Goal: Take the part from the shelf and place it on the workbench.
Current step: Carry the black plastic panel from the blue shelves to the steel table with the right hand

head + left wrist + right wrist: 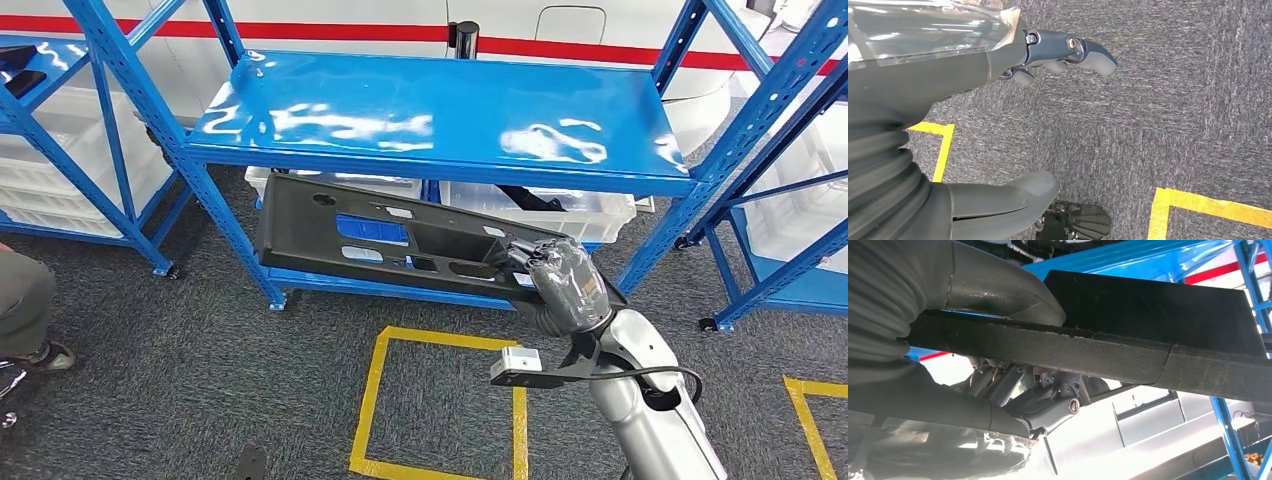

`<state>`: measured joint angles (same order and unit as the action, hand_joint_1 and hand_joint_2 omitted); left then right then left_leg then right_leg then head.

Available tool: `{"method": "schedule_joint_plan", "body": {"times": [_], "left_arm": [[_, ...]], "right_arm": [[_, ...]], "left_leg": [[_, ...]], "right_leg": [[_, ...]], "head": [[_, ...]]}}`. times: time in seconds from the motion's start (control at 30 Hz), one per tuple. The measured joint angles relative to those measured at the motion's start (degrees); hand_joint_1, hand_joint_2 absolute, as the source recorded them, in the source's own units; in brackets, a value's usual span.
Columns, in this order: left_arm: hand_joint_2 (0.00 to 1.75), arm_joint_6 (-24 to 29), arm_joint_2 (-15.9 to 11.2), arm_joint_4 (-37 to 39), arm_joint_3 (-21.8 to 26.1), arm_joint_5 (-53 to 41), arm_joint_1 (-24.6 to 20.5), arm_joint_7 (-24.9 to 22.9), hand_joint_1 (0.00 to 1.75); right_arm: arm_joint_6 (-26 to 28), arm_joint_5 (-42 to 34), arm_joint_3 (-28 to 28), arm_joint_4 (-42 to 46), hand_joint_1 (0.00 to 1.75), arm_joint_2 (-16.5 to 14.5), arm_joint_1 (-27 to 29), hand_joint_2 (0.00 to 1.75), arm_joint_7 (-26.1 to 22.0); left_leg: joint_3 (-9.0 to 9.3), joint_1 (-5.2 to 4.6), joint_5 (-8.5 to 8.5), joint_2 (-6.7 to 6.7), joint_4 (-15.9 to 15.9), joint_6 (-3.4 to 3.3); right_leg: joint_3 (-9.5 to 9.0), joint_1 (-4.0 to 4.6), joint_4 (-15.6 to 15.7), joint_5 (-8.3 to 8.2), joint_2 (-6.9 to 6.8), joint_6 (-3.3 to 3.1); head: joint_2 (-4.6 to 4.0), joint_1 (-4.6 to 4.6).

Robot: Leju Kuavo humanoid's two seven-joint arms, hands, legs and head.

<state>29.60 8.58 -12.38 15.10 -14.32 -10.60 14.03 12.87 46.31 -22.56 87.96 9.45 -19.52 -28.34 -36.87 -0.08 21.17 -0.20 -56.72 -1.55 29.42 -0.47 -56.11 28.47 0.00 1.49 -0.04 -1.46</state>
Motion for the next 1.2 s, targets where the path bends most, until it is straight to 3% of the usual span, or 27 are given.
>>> {"method": "schedule_joint_plan", "body": {"times": [0.1, 0.17, 0.27, 0.33, 0.37, 0.43, 0.47, 0.53, 0.6, 0.63, 0.67, 0.73, 0.8, 0.83, 0.87, 0.9, 0.97, 1.0, 1.07, 1.13, 1.2], "left_arm": [[1.75, 0.08, 0.02, -0.02, 0.13, 0.0, -0.02, 0.05, 0.0], [1.75, 0.15, 0.14, -0.02, 0.17, 0.0, -0.05, 0.14, 0.0], [1.75, 0.2, 0.29, -0.02, 0.24, 0.0, -0.12, 0.27, 0.0], [1.75, 0.2, 0.39, -0.02, 0.33, 0.0, -0.02, 0.28, 0.0], [1.75, 0.21, 0.43, -0.02, 0.38, -0.02, 0.02, 0.28, 0.0], [1.75, 0.21, 0.45, -0.03, 0.45, -0.06, 0.03, 0.28, 0.0], [1.75, 0.23, 0.41, -0.05, 0.48, -0.08, 0.01, 0.28, 0.0], [1.75, 0.33, 0.33, -0.11, 0.51, -0.13, 0.05, 0.28, 0.0], [1.75, 0.44, 0.28, -0.14, 0.54, -0.16, 0.31, 0.28, 0.0], [1.75, 0.47, 0.25, -0.14, 0.55, -0.17, 0.5, 0.28, 0.0], [1.75, 0.5, 0.23, -0.14, 0.58, -0.18, 0.64, 0.28, 0.0], [1.75, 0.52, 0.25, -0.14, 0.64, -0.22, 0.7, 0.29, 0.0], [1.75, 0.52, 0.29, -0.15, 0.68, -0.26, 0.7, 0.31, 0.0], [1.75, 0.52, 0.32, -0.15, 0.69, -0.26, 0.76, 0.31, 0.0], [1.75, 0.52, 0.34, -0.15, 0.7, -0.26, 0.81, 0.31, 0.0], [1.75, 0.52, 0.36, -0.15, 0.71, -0.26, 0.83, 0.31, 0.0], [1.75, 0.52, 0.36, -0.24, 0.72, -0.26, 0.72, 0.33, 0.0], [1.75, 0.54, 0.38, -0.32, 0.72, -0.27, 0.63, 0.38, 0.0], [1.75, 0.56, 0.41, -0.44, 0.72, -0.28, 0.58, 0.46, 0.0], [1.75, 0.61, 0.45, -0.44, 0.73, -0.26, 0.69, 0.51, 0.0], [1.75, 0.68, 0.52, -0.45, 0.75, -0.25, 0.64, 0.54, 0.0]], "right_arm": [[0.85, 1.29, -0.11, -0.81, 1.73, -0.1, -0.94, 1.75, -0.19], [1.32, 1.65, -0.17, -1.28, 1.73, -0.14, -1.44, 1.75, -0.25], [1.88, 1.69, -0.31, -2.11, 1.73, -0.17, -1.96, 1.75, -0.26], [1.96, 1.71, -0.45, -2.75, 1.73, -0.16, -1.95, 1.75, -0.25], [1.96, 1.72, -0.54, -3.03, 1.73, -0.16, -1.94, 1.75, -0.25], [1.97, 1.73, -0.72, -3.42, 1.73, -0.13, -2.01, 1.75, -0.25], [1.97, 1.74, -0.82, -3.58, 1.73, -0.13, -2.06, 1.75, -0.25], [1.99, 1.79, -1.07, -3.91, 1.73, -0.22, -2.03, 1.75, -0.23], [2.01, 1.94, -1.29, -4.18, 1.73, -0.37, -1.95, 1.75, -0.16], [2.01, 2.0, -1.33, -4.29, 1.73, -0.44, -1.95, 1.75, -0.1], [2.01, 2.04, -1.37, -4.38, 1.73, -0.51, -1.98, 1.75, -0.04], [2.01, 2.04, -1.39, -4.49, 1.73, -0.56, -2.01, 1.75, 0.04], [2.01, 2.04, -1.45, -4.63, 1.73, -0.54, -1.99, 1.75, 0.09], [2.01, 2.04, -1.49, -4.72, 1.73, -0.54, -1.98, 1.75, 0.11], [2.01, 2.04, -1.53, -4.77, 1.73, -0.54, -1.99, 1.75, 0.13], [2.01, 2.04, -1.56, -4.79, 1.73, -0.55, -2.04, 1.75, 0.13], [2.03, 2.04, -1.57, -4.78, 1.73, -0.57, -2.25, 1.75, 0.13], [2.03, 2.04, -1.57, -4.78, 1.73, -0.54, -2.35, 1.75, 0.14], [2.03, 2.05, -1.63, -4.79, 1.73, -0.57, -2.46, 1.75, 0.18], [2.03, 2.08, -1.74, -4.77, 1.73, -0.69, -2.54, 1.75, 0.22], [2.05, 2.09, -1.8, -4.76, 1.73, -0.68, -2.65, 1.75, 0.28]], "left_leg": [[-0.06, 0.13, -0.28, -0.09, 0.43, -0.86], [0.67, 0.57, -1.06, -0.21, 2.03, -1.33], [0.74, 0.83, -1.73, -0.73, 2.89, -1.4], [0.21, 1.01, -1.98, -1.51, 2.71, -0.98], [-0.15, 1.21, -2.11, -2.0, 2.47, -0.67], [-1.14, 1.68, -2.18, -3.07, 1.38, 0.23], [-1.78, 1.73, -2.06, -3.59, 0.57, 0.8], [-2.86, 1.52, -2.08, -4.4, -0.47, 1.65], [-3.4, 1.61, -2.55, -4.92, -0.52, 2.04], [-3.66, 1.71, -2.35, -4.48, -0.89, 2.16], [-4.28, 1.76, -1.4, -3.61, -2.17, 2.27], [-6.82, 1.65, 2.61, -1.15, -8.41, 2.36], [-9.82, 1.62, 6.54, -0.09, -16.25, 2.28], [-10.27, 1.56, 7.3, 0.04, -18.16, 2.05], [-9.53, 1.44, 7.09, 0.1, -17.83, 1.66], [-7.57, 1.19, 6.08, 0.34, -15.22, 1.07], [-2.49, 0.29, 4.08, 2.26, -7.58, -0.52], [-0.83, -0.22, 3.62, 3.19, -4.86, -1.11], [-0.13, -0.87, 3.6, 3.65, -3.22, -1.62], [0.22, -0.84, 3.0, 2.41, -2.2, -1.69], [0.95, -0.36, 2.15, 1.16, -0.87, -1.92]], "right_leg": [[-0.24, -0.27, 0.37, -0.26, -0.1, 0.62], [0.6, 0.04, -1.09, 0.85, -0.14, 0.56], [5.33, -0.27, -10.89, 5.44, -0.05, 0.15], [7.48, -0.81, -15.29, 6.65, -0.03, 0.86], [6.96, -1.13, -14.26, 5.93, -0.03, 1.56], [3.41, -1.95, -7.4, 3.25, 0.87, 3.2], [1.97, -2.15, -4.41, 2.22, 1.55, 3.46], [1.13, -2.26, -2.56, 1.51, 2.33, 2.64], [1.59, -2.13, -3.22, 1.12, 1.5, 1.26], [1.8, -2.08, -3.35, 0.91, 1.13, 0.84], [1.96, -2.04, -3.38, 0.67, 0.73, 0.43], [2.28, -1.67, -3.36, 0.36, -0.23, -0.14], [2.58, -1.1, -3.38, 0.26, -1.43, -0.37], [2.67, -0.82, -3.38, 0.25, -2.08, -0.44], [2.72, -0.56, -3.38, 0.25, -2.73, -0.46], [2.7, -0.3, -3.37, 0.27, -3.37, -0.48], [2.61, 0.17, -3.32, 0.35, -4.58, -0.53], [2.57, 0.29, -3.26, 0.39, -5.13, -0.53], [2.47, 0.39, -3.04, 0.42, -6.25, -0.46], [2.17, 0.48, -2.82, 0.56, -6.77, -0.13], [3.01, 0.5, -5.06, 1.97, -4.29, 0.01]], "head": [[0.0, -0.03], [0.0, 0.06], [0.0, 0.26], [0.0, 0.26], [0.0, 0.27], [0.0, 0.32], [0.0, 0.51], [0.0, 0.51], [0.0, 0.23], [0.0, 0.13], [0.0, 0.02], [0.0, -0.22], [0.0, -0.31], [0.0, -0.31], [0.0, -0.32], [0.0, -0.31], [0.0, -0.22], [0.0, -0.13], [0.0, -0.03], [0.0, -0.08], [0.0, -0.03]]}}
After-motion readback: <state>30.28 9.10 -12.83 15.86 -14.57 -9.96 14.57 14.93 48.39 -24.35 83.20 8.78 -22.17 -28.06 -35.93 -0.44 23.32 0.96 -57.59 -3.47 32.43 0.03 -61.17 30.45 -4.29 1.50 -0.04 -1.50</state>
